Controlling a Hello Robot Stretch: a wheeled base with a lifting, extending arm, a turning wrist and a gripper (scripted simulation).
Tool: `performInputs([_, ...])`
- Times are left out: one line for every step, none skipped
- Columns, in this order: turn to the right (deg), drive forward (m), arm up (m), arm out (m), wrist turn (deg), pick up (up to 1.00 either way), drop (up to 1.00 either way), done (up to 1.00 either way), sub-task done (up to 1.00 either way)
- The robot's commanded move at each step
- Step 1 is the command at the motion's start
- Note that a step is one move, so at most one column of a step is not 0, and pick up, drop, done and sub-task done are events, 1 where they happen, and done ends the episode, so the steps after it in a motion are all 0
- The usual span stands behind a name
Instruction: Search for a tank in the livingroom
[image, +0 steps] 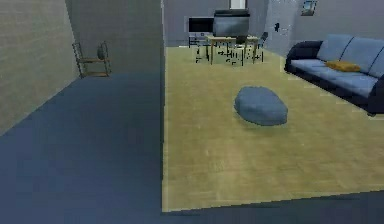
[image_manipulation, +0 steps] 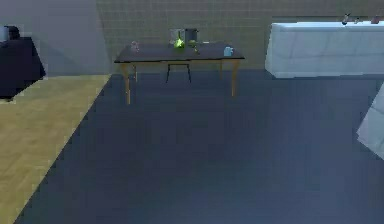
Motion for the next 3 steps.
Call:
performInputs([0.0,1.0,0.0,0.0,0.0,0.0,0.0,0.0,0.0])
performInputs([0.0,1.0,0.0,0.0,0.0,0.0,0.0,0.0,0.0])
performInputs([0.0,1.0,0.0,0.0,0.0,0.0,0.0,0.0,0.0])
